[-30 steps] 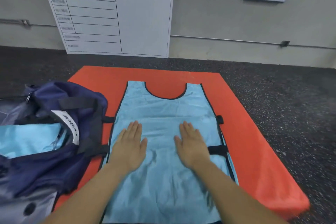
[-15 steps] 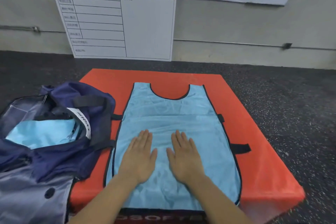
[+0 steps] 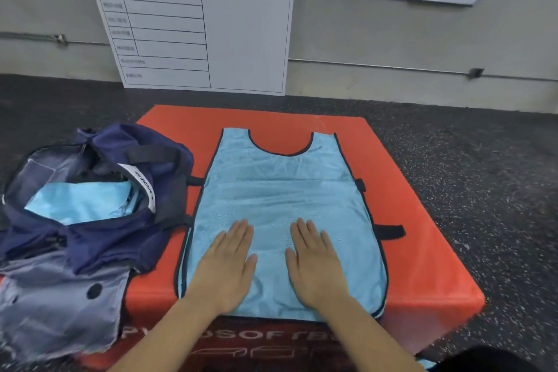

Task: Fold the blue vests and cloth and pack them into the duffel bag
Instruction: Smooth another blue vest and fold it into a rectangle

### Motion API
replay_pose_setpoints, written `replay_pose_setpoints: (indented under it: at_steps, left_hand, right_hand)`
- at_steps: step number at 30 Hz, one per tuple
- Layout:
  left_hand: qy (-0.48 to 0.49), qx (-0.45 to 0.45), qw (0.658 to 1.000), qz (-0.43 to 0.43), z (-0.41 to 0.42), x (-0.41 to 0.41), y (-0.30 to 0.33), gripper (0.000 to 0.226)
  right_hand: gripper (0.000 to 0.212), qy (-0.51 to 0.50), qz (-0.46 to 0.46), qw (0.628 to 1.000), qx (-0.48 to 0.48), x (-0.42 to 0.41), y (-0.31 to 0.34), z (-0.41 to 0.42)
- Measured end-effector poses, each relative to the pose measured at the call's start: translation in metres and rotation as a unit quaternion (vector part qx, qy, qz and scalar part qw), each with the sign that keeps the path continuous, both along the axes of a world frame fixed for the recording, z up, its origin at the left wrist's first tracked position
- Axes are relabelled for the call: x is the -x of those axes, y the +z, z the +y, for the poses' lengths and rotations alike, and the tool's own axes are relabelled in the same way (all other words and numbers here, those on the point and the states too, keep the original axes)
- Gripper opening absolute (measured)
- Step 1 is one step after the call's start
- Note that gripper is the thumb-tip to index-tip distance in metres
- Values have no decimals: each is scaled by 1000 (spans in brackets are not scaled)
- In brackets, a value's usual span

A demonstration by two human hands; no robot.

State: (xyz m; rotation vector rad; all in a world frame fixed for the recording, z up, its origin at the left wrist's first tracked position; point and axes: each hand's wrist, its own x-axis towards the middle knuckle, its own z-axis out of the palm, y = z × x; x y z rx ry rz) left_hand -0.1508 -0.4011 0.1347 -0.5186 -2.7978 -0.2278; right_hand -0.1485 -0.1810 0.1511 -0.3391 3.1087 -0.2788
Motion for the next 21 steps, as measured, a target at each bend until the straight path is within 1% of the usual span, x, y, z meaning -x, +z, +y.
replay_pose_setpoints:
  at_steps: [2, 4, 7, 9, 10, 13, 14, 17, 18, 19, 21]
  left_hand:
    - [16, 11, 1000, -11, -32, -5, 1, 66]
    - [15, 19, 999, -31, -62, -9, 1, 70]
    - [-2, 27, 999, -41, -87, -16, 2, 69]
    - [-31, 43, 998, -41, -94, -23, 4, 66]
    - [-49, 42, 997, -48, -97, -28, 6, 65]
    - [-92, 34, 993, -62, -111, -42, 12, 66]
    - [-101, 37, 992, -66, -115, -48, 14, 70]
    - [-126, 56, 986, -95, -127, -61, 19, 92]
    - [-127, 64, 985, -99, -129, -64, 21, 96]
    - [-123, 69, 985, -95, -130, -66, 20, 97]
    - [-118, 61, 988, -83, -131, -66, 17, 91]
  right_hand:
    - [76, -3, 16, 999, -28, -1, -2, 36]
    - [78, -2, 9, 999, -31, -1, 3, 64]
    - [74, 34, -11, 998, -52, -10, 7, 94]
    - [78, 69, -11, 995, -75, -19, 11, 108]
    - [78, 87, -10, 993, -81, -24, 12, 114]
    - [65, 127, -16, 989, -78, -40, 22, 129]
    - [68, 141, -22, 986, -81, -45, 26, 134]
    - [106, 185, -36, 975, -117, -53, 29, 149]
    - [112, 192, -33, 973, -126, -55, 28, 154]
    - [112, 192, -27, 973, -124, -56, 25, 158]
    - [103, 178, -15, 980, -84, -58, 21, 163]
